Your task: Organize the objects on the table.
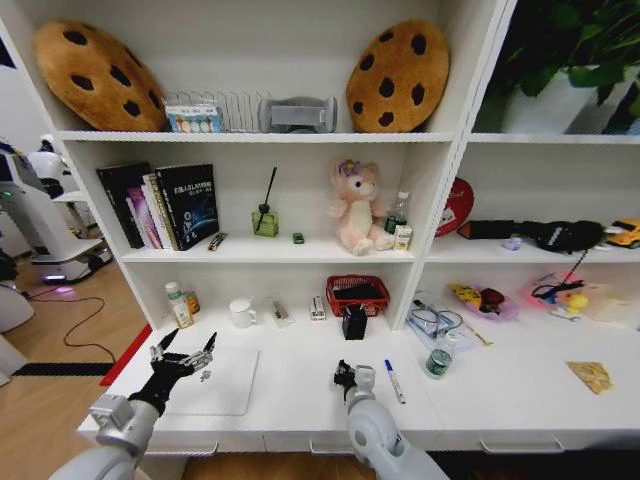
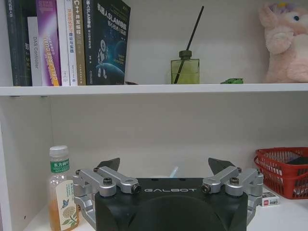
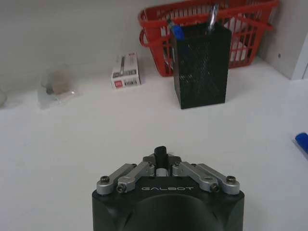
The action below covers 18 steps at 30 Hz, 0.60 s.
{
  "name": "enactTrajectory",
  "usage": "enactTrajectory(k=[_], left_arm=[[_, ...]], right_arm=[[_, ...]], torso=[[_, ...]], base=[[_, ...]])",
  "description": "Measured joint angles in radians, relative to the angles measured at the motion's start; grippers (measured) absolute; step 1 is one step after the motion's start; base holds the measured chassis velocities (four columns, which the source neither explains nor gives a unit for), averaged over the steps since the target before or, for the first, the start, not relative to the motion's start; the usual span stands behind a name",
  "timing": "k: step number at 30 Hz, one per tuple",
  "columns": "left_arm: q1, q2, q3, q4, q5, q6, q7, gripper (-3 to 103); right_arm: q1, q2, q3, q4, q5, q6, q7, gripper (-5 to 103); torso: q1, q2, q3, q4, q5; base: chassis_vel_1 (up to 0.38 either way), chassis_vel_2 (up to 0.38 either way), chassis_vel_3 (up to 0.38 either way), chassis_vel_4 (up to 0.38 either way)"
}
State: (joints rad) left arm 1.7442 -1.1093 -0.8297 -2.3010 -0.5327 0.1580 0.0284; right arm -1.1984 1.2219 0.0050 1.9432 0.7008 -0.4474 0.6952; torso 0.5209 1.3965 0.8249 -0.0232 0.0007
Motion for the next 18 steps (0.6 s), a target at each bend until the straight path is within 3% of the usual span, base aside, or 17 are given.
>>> enactTrajectory(k=[1, 4, 6, 7, 9, 10, 12, 18], left_arm=[[0.0, 0.0, 0.0, 0.0, 0.0, 0.0, 0.0, 100], [0.0, 0.0, 0.0, 0.0, 0.0, 0.0, 0.0, 100], [0.0, 0.0, 0.0, 0.0, 0.0, 0.0, 0.0, 100], [0.0, 0.0, 0.0, 0.0, 0.0, 0.0, 0.0, 100], [0.0, 0.0, 0.0, 0.0, 0.0, 0.0, 0.0, 100], [0.0, 0.0, 0.0, 0.0, 0.0, 0.0, 0.0, 100], [0.0, 0.0, 0.0, 0.0, 0.0, 0.0, 0.0, 100], [0.0, 0.0, 0.0, 0.0, 0.0, 0.0, 0.0, 100]], right_arm=[[0.016, -0.004, 0.019, 0.001, -0.072, 0.06, -0.067, 12], [0.033, -0.007, 0.038, -0.009, -0.139, 0.125, -0.134, 12], [0.071, -0.01, 0.081, -0.039, -0.238, 0.237, -0.245, 12], [0.071, -0.01, 0.081, -0.039, -0.238, 0.237, -0.245, 12], [0.142, -0.008, 0.153, -0.129, -0.398, 0.395, -0.384, 12], [0.142, -0.008, 0.153, -0.129, -0.398, 0.395, -0.384, 12], [0.198, -0.005, 0.195, -0.228, -0.501, 0.507, -0.463, 12], [0.309, 0.016, 0.212, -0.391, -0.499, 0.569, -0.529, 12]], torso=[[0.0, 0.0, 0.0, 0.0002, -0.0006], [0.0, 0.0, 0.0, 0.0002, -0.0006], [0.0, 0.0, 0.0, 0.0002, -0.0005], [0.0, 0.0, 0.0, 0.0002, -0.0005], [0.0, 0.0, 0.0, 0.0003, -0.0008], [0.0, 0.0, 0.0, 0.0003, -0.0008], [0.0, 0.0, 0.0, 0.0002, -0.0008], [0.0, 0.0, 0.0, 0.0002, -0.0008]], base=[[0.0, 0.0, 0.0, 0.0], [0.0, 0.0, 0.0, 0.0], [0.0, 0.0, 0.0, 0.0], [0.0, 0.0, 0.0, 0.0], [0.0, 0.0, 0.0, 0.0], [0.0, 0.0, 0.0, 0.0], [0.0, 0.0, 0.0, 0.0], [0.0, 0.0, 0.0, 0.0]])
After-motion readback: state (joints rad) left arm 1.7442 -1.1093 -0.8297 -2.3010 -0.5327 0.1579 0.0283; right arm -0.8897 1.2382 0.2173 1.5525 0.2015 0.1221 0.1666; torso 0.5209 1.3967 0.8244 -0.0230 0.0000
